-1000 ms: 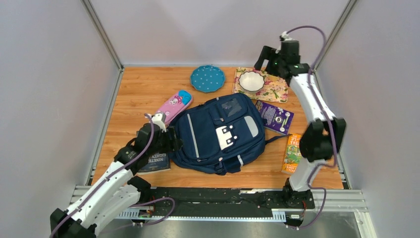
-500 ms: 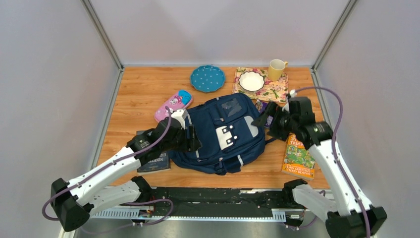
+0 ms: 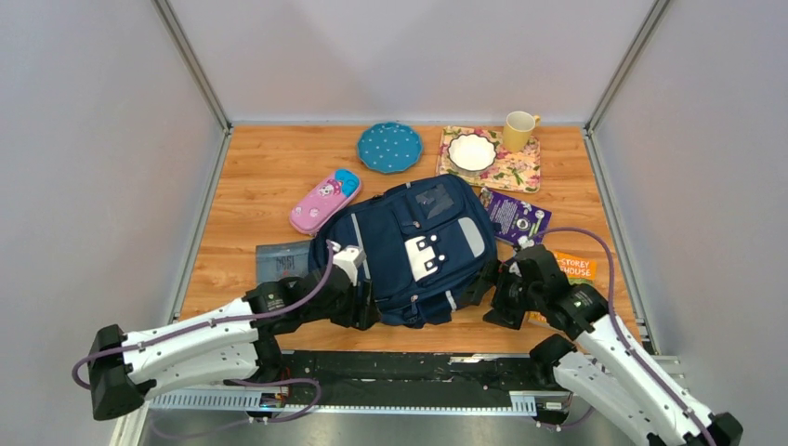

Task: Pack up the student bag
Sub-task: Unzip the student bag at the center of the board.

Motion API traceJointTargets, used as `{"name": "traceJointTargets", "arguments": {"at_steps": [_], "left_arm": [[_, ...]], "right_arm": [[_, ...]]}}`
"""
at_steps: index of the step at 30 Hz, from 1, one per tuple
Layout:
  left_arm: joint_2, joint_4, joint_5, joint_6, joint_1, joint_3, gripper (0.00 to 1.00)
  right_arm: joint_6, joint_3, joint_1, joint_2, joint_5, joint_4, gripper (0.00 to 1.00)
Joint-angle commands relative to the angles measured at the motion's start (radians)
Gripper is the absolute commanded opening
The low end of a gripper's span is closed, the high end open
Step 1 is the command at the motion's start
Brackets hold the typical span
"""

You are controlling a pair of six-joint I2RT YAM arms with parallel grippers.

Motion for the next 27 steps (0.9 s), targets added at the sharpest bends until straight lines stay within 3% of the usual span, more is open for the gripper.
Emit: {"name": "traceJointTargets", "arguments": {"at_steps": [1,6,11,15,17,18,20,21,27], "left_arm": [[0.063,0.077,-0.041,-0.018,-0.078,0.002,0.72],[0.100,0.117,-0.108,-0.076,-0.178,-0.039,0.73],[0.082,0.284,-0.249,-0.160,-0.188,-0.171,0.76],[0.133,0.339,-0.317,-0.180,-0.189,-0.197,0.78],[0.170,0.323,-0.352,-0.185,-0.186,-0.185,0.79],[0.175,0.318,-0.372,-0.191,-0.188,-0.177,0.80],[0.172,0.338,-0.412,-0.179,-0.188,-0.166,0.81],[0.164,0.355,-0.418,-0.166,-0.186,-0.165,0.81],[0.085,0.317,-0.525,-0.101,-0.186,-0.102,0.82]], "right_arm": [[0.101,-0.026,0.105,0.081,0.037,0.252,0.97],[0.189,-0.129,0.188,0.199,0.088,0.514,0.97],[0.174,-0.126,0.192,0.283,0.168,0.573,0.94],[0.154,-0.115,0.191,0.337,0.159,0.628,0.67],[0.146,-0.100,0.192,0.360,0.151,0.620,0.61],[0.137,-0.095,0.192,0.362,0.148,0.617,0.45],[0.132,-0.092,0.192,0.348,0.140,0.616,0.24],[0.134,-0.090,0.192,0.337,0.133,0.616,0.00],[0.141,-0.026,0.192,0.208,0.033,0.674,0.00]]}}
